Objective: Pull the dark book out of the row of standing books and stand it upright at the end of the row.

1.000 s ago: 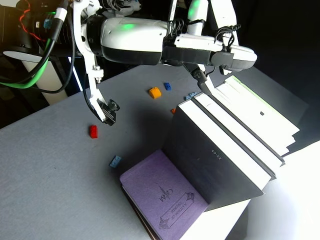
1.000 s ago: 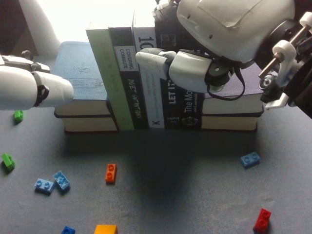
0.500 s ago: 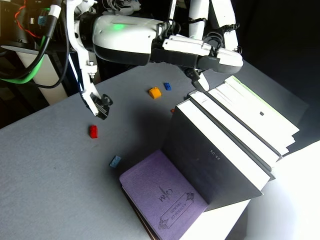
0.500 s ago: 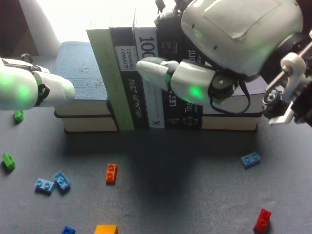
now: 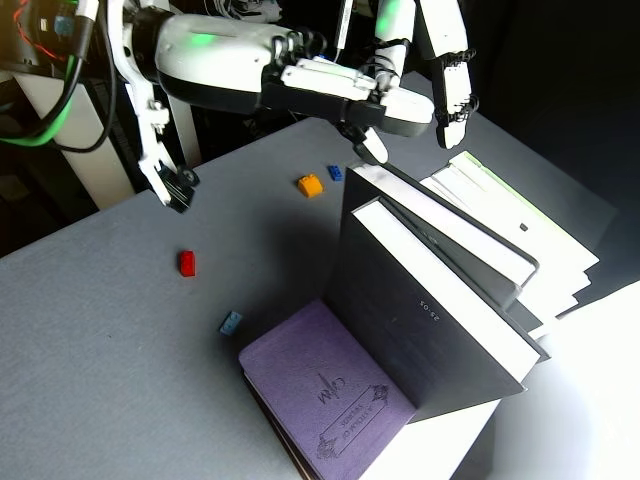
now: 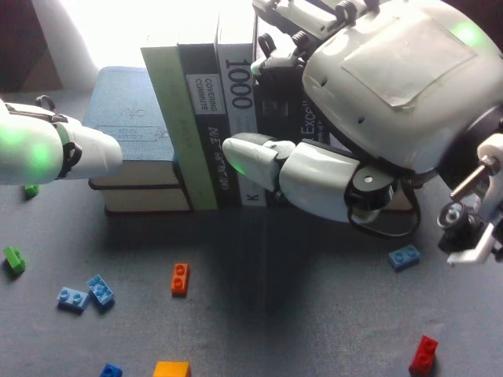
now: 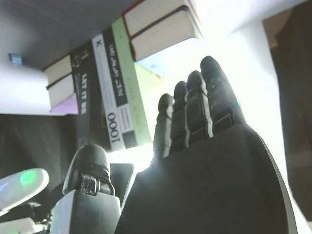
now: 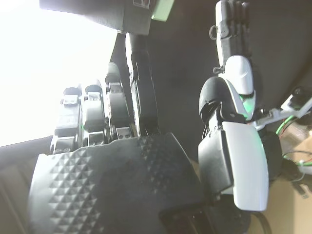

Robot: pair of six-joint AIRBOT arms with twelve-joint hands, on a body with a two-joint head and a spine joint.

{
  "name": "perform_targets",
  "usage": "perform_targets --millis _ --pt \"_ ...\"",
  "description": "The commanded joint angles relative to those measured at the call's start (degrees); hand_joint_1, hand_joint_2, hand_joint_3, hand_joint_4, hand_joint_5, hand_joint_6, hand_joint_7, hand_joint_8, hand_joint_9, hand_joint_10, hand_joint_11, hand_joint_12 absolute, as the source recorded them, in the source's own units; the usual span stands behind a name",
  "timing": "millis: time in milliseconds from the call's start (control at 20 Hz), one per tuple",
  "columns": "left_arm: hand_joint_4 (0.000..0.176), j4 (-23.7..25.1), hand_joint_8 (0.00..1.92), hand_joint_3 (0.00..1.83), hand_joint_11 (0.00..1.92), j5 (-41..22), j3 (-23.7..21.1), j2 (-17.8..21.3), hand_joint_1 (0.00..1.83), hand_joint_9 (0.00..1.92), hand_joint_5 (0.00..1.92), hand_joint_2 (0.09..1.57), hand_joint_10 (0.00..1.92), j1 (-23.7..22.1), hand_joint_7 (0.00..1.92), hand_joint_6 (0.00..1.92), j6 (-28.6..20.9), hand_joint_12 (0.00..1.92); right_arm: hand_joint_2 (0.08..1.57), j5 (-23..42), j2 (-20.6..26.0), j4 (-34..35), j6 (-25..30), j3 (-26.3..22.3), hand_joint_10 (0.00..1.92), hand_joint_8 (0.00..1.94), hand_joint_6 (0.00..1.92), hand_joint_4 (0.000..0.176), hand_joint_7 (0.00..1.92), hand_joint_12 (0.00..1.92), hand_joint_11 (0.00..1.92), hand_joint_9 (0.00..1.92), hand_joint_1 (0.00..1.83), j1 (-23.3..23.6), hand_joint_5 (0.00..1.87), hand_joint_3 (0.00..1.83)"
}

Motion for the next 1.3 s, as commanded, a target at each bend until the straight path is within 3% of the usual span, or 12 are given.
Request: perform_targets --millis 0,450,550,800,1200,1250 --pt "0.027 2.9 0.01 0.00 0.10 -3.0 -0.1 0.6 0.05 0.14 0.17 1.25 0.01 -0.4 0.15 0.01 -0.3 0.27 1.22 0.1 0.8 4.4 -2.0 -0.1 0.00 0.00 0.03 0.000 0.18 0.00 0.00 0.00 0.00 -0.9 0.84 0.00" --pt "0.032 2.4 0.00 0.00 0.07 -2.8 -0.3 0.8 0.01 0.09 0.11 1.27 0.00 -0.2 0.09 0.00 -0.3 0.24 1.21 -0.6 2.3 12.4 -4.9 -5.1 0.00 0.01 0.02 0.000 0.20 0.00 0.00 0.00 0.00 -1.4 0.81 0.00" --pt "0.021 2.3 0.01 0.00 0.08 -2.8 -0.3 0.8 0.03 0.10 0.12 1.28 0.01 -0.2 0.11 0.01 -0.3 0.24 1.20 -0.9 2.7 12.4 -5.0 -5.8 0.00 0.01 0.02 0.000 0.20 0.00 0.00 0.00 0.00 -1.4 0.79 0.00" --pt "0.036 2.3 0.01 0.00 0.11 -2.8 -0.3 0.8 0.05 0.12 0.13 1.26 0.01 -0.1 0.13 0.00 -0.3 0.25 1.21 -0.9 3.3 13.6 -6.9 -8.9 0.00 0.02 0.02 0.000 0.24 0.00 0.00 0.00 0.00 -1.7 0.81 0.00" --pt "0.026 2.4 0.00 0.00 0.10 -2.4 -0.2 0.9 0.05 0.11 0.15 1.26 0.00 -0.1 0.13 0.00 -0.3 0.22 1.21 -1.0 3.9 13.8 -9.7 -13.2 0.00 0.00 0.02 0.000 0.19 0.00 0.00 0.00 0.00 -2.8 0.81 0.00" --pt "0.035 2.4 0.00 0.00 0.12 -2.4 -0.2 1.0 0.04 0.12 0.17 1.25 0.00 -0.1 0.13 0.00 -0.3 0.19 1.21 -1.0 4.1 13.8 -9.9 -13.8 0.00 0.01 0.02 0.000 0.21 0.00 0.00 0.00 0.00 -3.2 0.80 0.00"
